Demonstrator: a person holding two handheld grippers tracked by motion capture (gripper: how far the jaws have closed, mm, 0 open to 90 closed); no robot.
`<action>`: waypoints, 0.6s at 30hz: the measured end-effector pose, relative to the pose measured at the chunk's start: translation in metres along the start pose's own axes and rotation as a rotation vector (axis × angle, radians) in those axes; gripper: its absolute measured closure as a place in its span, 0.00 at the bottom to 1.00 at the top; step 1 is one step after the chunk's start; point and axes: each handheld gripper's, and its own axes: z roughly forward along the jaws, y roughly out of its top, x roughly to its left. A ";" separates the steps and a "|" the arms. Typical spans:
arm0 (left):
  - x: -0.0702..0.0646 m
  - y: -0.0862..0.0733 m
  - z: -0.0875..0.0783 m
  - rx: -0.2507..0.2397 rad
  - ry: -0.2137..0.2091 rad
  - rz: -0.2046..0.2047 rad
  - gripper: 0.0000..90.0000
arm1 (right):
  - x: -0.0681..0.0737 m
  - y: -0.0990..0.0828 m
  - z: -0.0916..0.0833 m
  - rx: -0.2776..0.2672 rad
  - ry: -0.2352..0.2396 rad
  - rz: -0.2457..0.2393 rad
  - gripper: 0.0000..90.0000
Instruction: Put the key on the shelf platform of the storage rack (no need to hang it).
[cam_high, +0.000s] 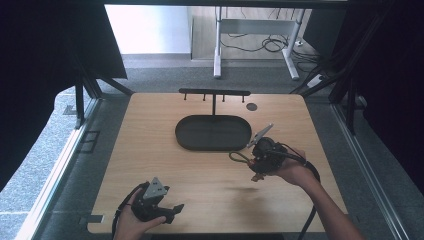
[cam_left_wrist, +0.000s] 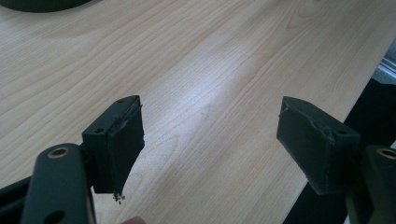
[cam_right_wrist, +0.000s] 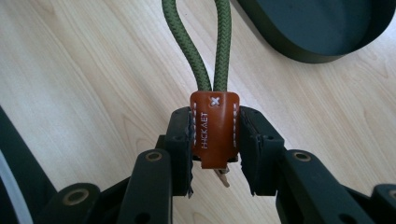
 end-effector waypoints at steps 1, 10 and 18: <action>0.000 0.000 0.000 0.000 0.000 0.000 0.26 | -0.001 0.001 0.000 0.002 0.001 0.000 0.74; 0.000 0.000 0.001 0.005 -0.004 0.003 0.26 | -0.010 0.008 -0.003 -0.003 -0.002 0.011 0.74; 0.000 0.000 0.001 0.009 -0.005 0.001 0.26 | -0.015 0.014 -0.005 -0.001 -0.011 0.015 0.74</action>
